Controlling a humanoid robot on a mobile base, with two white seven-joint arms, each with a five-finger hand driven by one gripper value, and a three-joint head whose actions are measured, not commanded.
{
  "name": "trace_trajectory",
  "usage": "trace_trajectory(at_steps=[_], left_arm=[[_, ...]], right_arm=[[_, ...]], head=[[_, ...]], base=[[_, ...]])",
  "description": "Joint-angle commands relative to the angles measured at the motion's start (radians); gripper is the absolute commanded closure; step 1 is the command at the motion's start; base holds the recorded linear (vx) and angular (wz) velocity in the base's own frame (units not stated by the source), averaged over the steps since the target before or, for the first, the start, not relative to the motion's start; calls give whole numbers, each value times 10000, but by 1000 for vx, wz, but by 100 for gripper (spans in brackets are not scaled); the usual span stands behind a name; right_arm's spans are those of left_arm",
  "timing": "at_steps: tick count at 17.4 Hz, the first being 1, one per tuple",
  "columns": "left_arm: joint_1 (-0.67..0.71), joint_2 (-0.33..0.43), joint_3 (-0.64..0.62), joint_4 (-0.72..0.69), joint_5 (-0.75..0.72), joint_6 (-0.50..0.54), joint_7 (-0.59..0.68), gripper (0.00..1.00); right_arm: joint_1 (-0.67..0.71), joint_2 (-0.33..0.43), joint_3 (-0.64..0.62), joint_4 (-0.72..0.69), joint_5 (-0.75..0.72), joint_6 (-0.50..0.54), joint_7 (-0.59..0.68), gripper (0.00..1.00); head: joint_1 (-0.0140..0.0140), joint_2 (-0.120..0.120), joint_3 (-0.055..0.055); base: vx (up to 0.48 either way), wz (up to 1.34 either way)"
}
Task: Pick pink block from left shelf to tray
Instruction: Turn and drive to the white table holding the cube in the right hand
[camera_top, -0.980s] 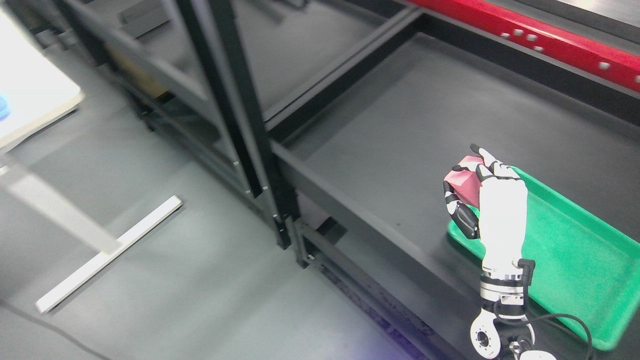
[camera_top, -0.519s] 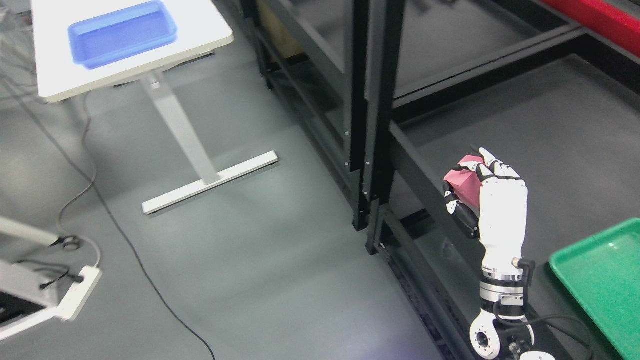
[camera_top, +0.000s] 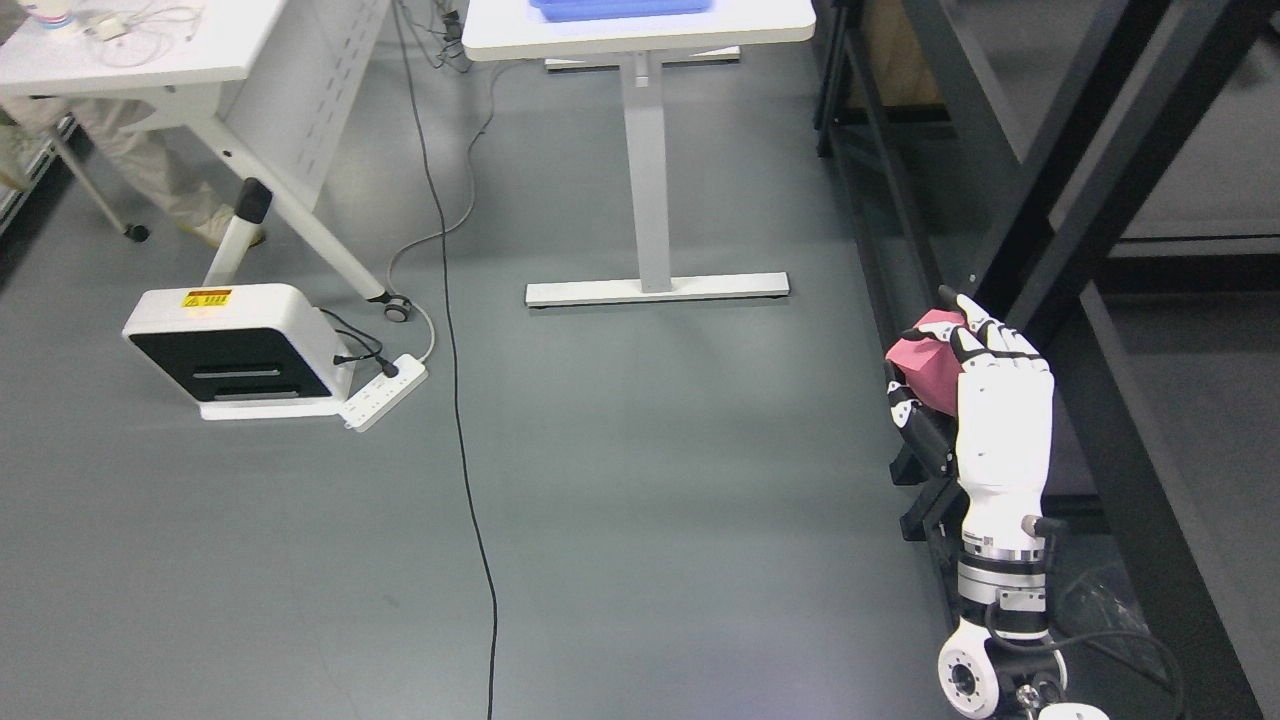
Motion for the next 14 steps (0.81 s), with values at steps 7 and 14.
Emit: trace_trajectory(at_steps=[7, 14], left_arm=[[-324, 175, 0, -175, -4, -7, 8, 0], [-324, 175, 0, -175, -4, -7, 8, 0]], right_arm=[[-24, -266, 19, -12, -1, -3, 1, 97], [-39, -266, 19, -12, -1, -3, 1, 97]], head=[[0, 0, 0], [0, 0, 0]], base=[[-32, 304], [69, 102]])
